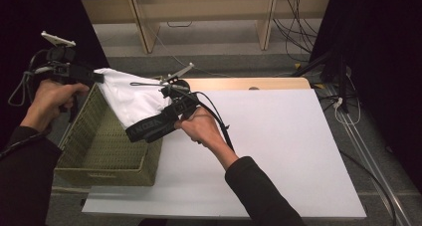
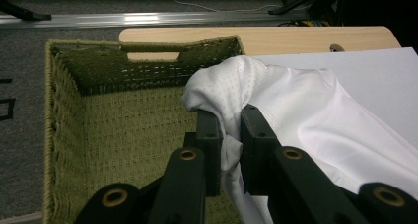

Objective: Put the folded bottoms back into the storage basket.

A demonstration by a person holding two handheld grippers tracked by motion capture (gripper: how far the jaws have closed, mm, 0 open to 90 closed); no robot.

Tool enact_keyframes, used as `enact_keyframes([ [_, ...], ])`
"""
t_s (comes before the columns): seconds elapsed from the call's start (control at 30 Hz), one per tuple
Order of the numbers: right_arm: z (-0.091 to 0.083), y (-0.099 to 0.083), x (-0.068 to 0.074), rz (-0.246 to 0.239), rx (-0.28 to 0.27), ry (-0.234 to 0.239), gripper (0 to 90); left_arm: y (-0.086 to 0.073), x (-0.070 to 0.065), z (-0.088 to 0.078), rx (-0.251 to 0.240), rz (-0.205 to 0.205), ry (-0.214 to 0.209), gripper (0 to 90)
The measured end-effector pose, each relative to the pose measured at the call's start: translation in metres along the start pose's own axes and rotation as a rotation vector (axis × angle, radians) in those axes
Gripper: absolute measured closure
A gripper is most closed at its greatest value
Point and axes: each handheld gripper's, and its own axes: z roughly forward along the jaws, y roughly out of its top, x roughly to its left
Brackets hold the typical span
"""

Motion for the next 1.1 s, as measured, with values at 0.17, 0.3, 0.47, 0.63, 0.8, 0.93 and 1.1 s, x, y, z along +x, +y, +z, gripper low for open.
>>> enact_keyframes([
  [0.17,0.007,0.003,0.005,-0.003,-0.002,0.004,81.4,-0.002,0.009,-0.003,0.003,-0.012,0.010,80.4],
  [0.3,0.013,0.008,0.013,-0.007,-0.005,0.010,81.4,-0.002,0.015,-0.008,-0.004,-0.016,0.023,80.5],
  [0.47,0.019,0.013,0.020,-0.010,-0.002,0.013,81.4,-0.004,0.023,-0.014,-0.006,-0.024,0.034,80.5],
  [0.63,0.027,0.013,0.026,-0.006,0.003,0.024,81.3,-0.007,0.031,-0.013,0.000,-0.037,0.042,80.4],
  [0.8,0.035,0.012,0.031,-0.009,0.012,0.032,81.3,-0.010,0.034,-0.011,0.009,-0.039,0.049,80.4],
  [0.93,0.039,0.012,0.033,-0.009,0.020,0.030,81.3,-0.012,0.039,-0.009,0.014,-0.046,0.052,80.4],
  [1.1,0.044,0.011,0.037,-0.007,0.025,0.037,81.2,-0.014,0.043,-0.009,0.017,-0.050,0.057,80.4],
])
